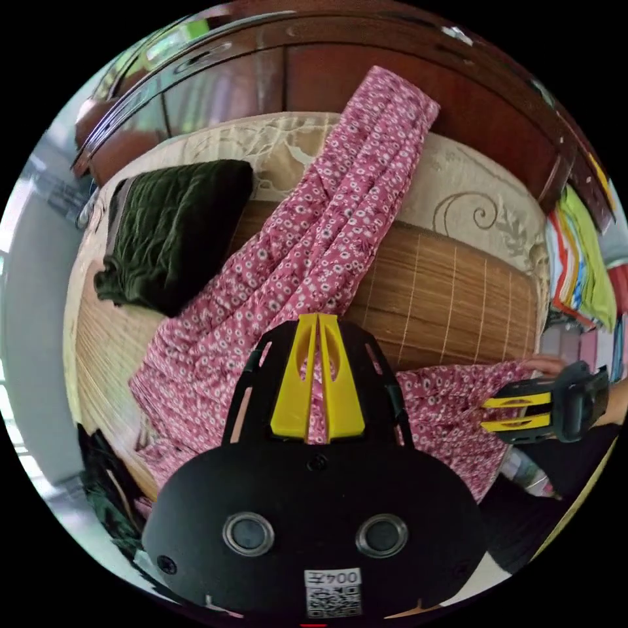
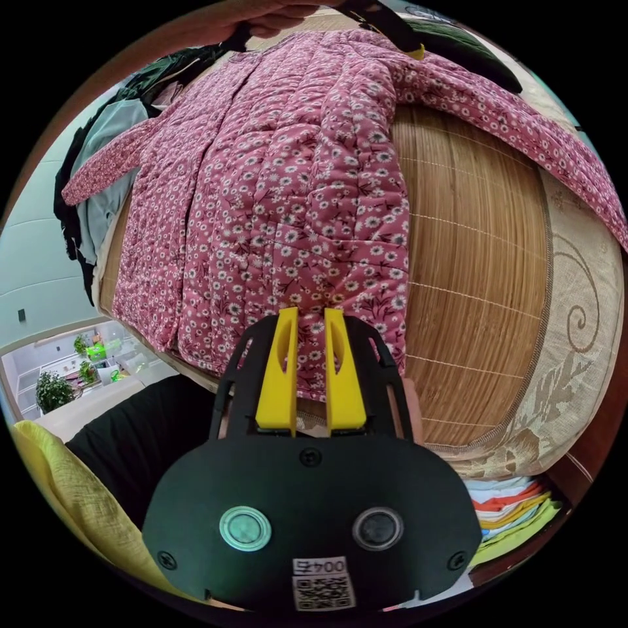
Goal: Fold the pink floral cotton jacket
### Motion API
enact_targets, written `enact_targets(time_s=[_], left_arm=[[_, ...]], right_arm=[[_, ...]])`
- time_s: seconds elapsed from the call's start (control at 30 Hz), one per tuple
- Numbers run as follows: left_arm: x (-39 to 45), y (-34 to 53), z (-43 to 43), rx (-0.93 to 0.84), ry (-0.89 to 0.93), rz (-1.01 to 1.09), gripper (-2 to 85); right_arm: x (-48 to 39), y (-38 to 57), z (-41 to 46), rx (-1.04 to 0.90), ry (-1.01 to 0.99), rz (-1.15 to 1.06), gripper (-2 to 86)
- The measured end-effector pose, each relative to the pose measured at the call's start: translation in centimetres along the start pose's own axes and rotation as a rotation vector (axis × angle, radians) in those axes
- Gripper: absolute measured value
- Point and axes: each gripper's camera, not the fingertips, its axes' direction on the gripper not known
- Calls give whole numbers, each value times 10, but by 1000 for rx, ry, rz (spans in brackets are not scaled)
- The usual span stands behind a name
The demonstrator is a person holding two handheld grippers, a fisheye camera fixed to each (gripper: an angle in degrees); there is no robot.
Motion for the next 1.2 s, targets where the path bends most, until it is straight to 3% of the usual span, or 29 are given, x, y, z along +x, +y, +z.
enact_targets(time_s=[0.17, 0.3, 0.43, 0.53, 0.63, 0.7, 1.0, 1.1, 1.2], left_arm=[[37, -36, 17, -150, -188, 272, 60], [44, -52, 25, -174, -288, 337, 122], [39, -66, 39, -238, -268, 362, 132], [30, -72, 46, -275, -229, 359, 85], [-9, -72, 38, -233, -93, 142, 37], [-66, -60, 35, -160, 130, -177, 19], [-153, 32, 88, -6, 620, -877, 4], [-159, 61, 96, 54, 668, -940, 6], [-150, 69, 70, 107, 491, -780, 15]], right_arm=[[-1, -14, -8, -35, 1, 15, 58], [4, -26, -14, -83, -33, 18, 55], [10, -37, -19, -119, -82, 66, 57], [9, -41, -21, -135, -87, 69, 58], [1, -39, -24, -101, -52, 17, 59], [-5, -34, -25, -63, -18, -30, 61], [-36, -41, -24, -104, 124, -123, 76], [-34, -39, -26, -69, 94, -98, 76], [-31, -35, -28, -38, 58, -89, 75]])
